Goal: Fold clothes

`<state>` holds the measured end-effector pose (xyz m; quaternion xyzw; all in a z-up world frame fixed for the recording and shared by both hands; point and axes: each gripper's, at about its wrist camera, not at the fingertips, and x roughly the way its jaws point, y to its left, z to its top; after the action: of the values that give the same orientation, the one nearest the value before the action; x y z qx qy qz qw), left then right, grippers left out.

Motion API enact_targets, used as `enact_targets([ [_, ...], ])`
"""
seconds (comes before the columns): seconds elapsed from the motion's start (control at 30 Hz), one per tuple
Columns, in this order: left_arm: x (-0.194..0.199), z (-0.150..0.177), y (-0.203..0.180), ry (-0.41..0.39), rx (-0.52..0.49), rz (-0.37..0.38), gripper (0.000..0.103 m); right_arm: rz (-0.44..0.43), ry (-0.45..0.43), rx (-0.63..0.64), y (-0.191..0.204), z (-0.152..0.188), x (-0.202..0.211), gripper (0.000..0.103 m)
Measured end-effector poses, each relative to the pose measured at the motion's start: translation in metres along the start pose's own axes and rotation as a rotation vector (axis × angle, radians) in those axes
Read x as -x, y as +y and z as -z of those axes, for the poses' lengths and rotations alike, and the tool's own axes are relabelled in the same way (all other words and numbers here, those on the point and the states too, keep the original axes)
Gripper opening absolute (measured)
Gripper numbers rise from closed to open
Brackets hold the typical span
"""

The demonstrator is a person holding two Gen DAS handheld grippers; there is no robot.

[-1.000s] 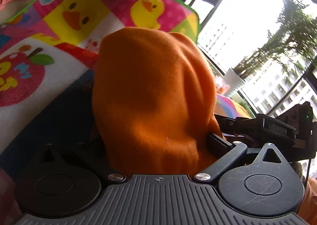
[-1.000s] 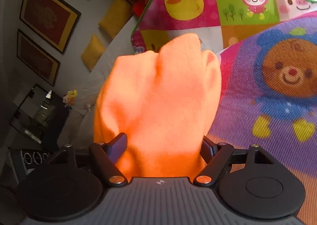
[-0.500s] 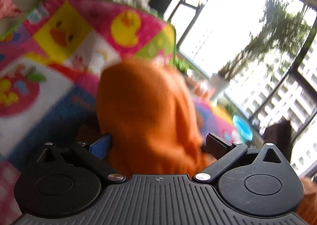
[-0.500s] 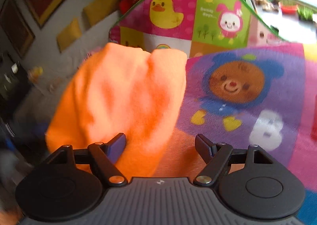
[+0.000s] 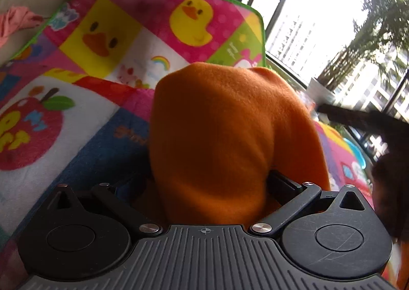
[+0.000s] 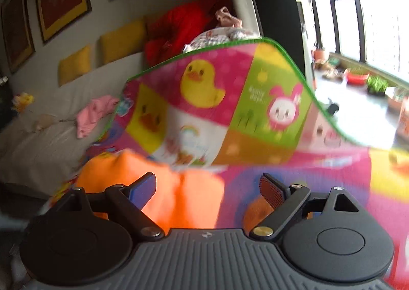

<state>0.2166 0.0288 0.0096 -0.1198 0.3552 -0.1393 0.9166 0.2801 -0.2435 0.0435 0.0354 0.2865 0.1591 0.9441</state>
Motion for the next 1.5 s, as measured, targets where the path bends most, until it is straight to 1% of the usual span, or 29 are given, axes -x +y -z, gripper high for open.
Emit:
enact_targets([
  [0.07,-0.002,0.0,0.001,0.006,0.007,0.003,0.103,0.048,0.041,0.059,0.008,-0.006,-0.029,0.089],
  [0.13,-0.003,0.0,0.003,0.011,0.013,0.002,0.103,0.127,0.09,0.137,0.015,0.003,-0.058,0.089],
  [0.2,-0.004,0.0,0.005,0.016,0.017,0.005,0.103,0.145,0.078,0.134,0.014,0.01,-0.06,0.091],
  [0.27,-0.005,-0.001,0.007,0.021,0.021,0.017,0.103,0.147,0.055,0.121,0.013,0.011,-0.046,0.091],
  [0.33,-0.006,-0.001,0.008,0.022,0.022,0.025,0.103,0.13,0.017,0.146,0.016,0.016,-0.021,0.091],
  [0.37,-0.007,-0.001,0.009,0.022,0.026,0.029,0.103,0.107,-0.004,0.17,0.019,0.021,-0.006,0.091],
  [0.43,-0.008,-0.002,0.01,0.021,0.035,0.038,0.103,0.017,-0.019,0.212,0.024,0.035,0.021,0.101],
  [0.47,-0.009,-0.002,0.011,0.021,0.039,0.041,0.103,-0.033,-0.01,0.231,0.026,0.043,0.031,0.102],
  [0.53,-0.011,-0.002,0.012,0.021,0.046,0.042,0.103,-0.073,0.042,0.282,0.034,0.062,0.036,0.103],
  [0.6,-0.01,-0.001,0.01,0.019,0.046,0.033,0.103,0.004,0.059,0.337,0.041,0.077,0.03,0.103],
  [0.63,-0.009,-0.001,0.008,0.017,0.044,0.027,0.103,0.033,0.064,0.337,0.042,0.08,0.026,0.103],
  [0.67,-0.005,0.0,0.005,0.012,0.042,0.015,0.103,0.039,0.07,0.313,0.04,0.079,0.022,0.103],
  [0.73,0.013,0.004,0.0,-0.016,0.031,0.0,0.103,0.048,0.068,0.298,0.039,0.079,0.022,0.103],
  [0.83,0.045,0.012,0.001,-0.078,0.023,-0.002,0.103,0.063,0.062,0.282,0.037,0.08,0.023,0.103],
  [0.9,0.056,0.016,0.006,-0.093,0.032,-0.029,0.103,0.081,0.06,0.267,0.034,0.082,0.025,0.103],
  [0.97,0.054,0.019,0.011,-0.07,0.034,-0.068,0.103,0.108,0.06,0.254,0.032,0.082,0.025,0.103],
  [1.07,0.041,0.021,0.015,-0.037,0.025,-0.119,0.103,0.12,0.06,0.253,0.037,0.079,0.025,0.103],
  [1.33,0.03,0.019,0.024,-0.034,0.035,-0.15,0.103,0.137,0.07,0.308,0.058,0.072,0.009,0.103],
  [1.5,0.025,0.015,0.029,-0.035,0.053,-0.151,0.103,0.133,0.07,0.311,0.057,0.067,-0.003,0.103],
])
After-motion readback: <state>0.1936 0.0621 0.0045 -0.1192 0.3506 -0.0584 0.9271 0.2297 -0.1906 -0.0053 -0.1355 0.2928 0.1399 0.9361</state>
